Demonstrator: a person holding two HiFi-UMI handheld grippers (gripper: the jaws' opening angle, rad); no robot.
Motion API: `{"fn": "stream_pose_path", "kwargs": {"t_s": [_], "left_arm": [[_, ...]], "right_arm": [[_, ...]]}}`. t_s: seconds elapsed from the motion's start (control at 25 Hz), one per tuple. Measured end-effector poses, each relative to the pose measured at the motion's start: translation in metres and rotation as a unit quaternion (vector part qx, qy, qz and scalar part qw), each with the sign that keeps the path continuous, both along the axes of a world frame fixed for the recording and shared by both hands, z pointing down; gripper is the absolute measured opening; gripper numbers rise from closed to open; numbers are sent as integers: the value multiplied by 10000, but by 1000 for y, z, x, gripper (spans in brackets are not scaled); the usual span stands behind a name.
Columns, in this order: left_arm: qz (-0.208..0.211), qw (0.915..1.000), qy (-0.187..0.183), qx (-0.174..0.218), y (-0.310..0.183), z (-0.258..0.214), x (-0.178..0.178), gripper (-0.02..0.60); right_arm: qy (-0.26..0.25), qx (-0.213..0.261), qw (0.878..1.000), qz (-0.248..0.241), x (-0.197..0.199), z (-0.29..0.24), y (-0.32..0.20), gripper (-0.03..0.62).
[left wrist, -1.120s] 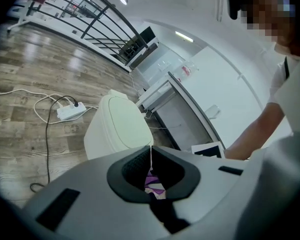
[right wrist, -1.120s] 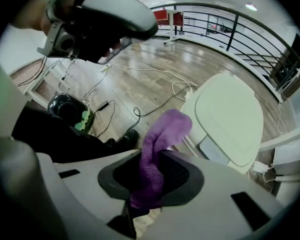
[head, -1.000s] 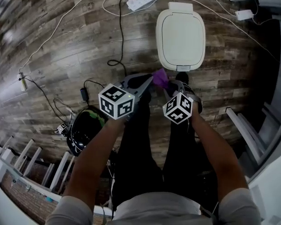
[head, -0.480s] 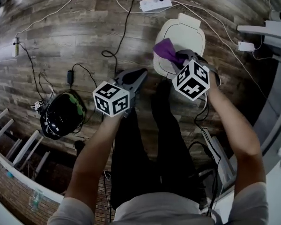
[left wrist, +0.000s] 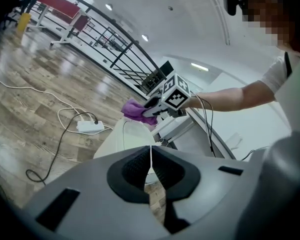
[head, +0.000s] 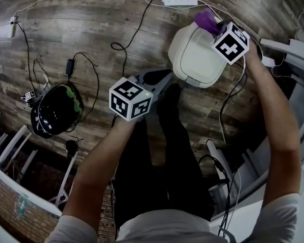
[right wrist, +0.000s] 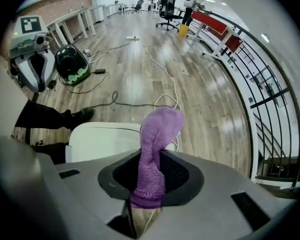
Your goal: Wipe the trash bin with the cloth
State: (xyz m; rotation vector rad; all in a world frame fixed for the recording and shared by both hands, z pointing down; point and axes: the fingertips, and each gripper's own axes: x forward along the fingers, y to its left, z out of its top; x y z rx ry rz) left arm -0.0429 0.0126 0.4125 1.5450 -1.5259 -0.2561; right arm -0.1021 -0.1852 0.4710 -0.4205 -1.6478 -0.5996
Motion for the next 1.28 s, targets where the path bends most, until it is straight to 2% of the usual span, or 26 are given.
{"fn": "stream_pose_path", "kwargs": {"t_s": [0.28,0.48,0.64,0.76,1.04,1.28], "left_arm": [[-151,9998,113,-8,22,9,-27,11],[-246,9995,179,35,32,19,-46,11],[-293,9992,267,77,36,24,-53,11],[-319,9989,313,114,37,26,-57,11],[-317,9986,394,129,43,28,-58,11],[-283,9985,430,172,40,27,-53,9]], "right_arm": [[643,871,9930,-476,-42,19,-29,103],[1148,1684,9731,-1074,-57,37,-51,101],[1662,1994,9567,-1315,-52,53,-60,101],[1871,1934,9540,-1319,-45,64,-52,101],[1906,1490,9610,-1342,-42,73,-13,101],[1926,1389,9591,-1540,-33,74,2,101]]}}
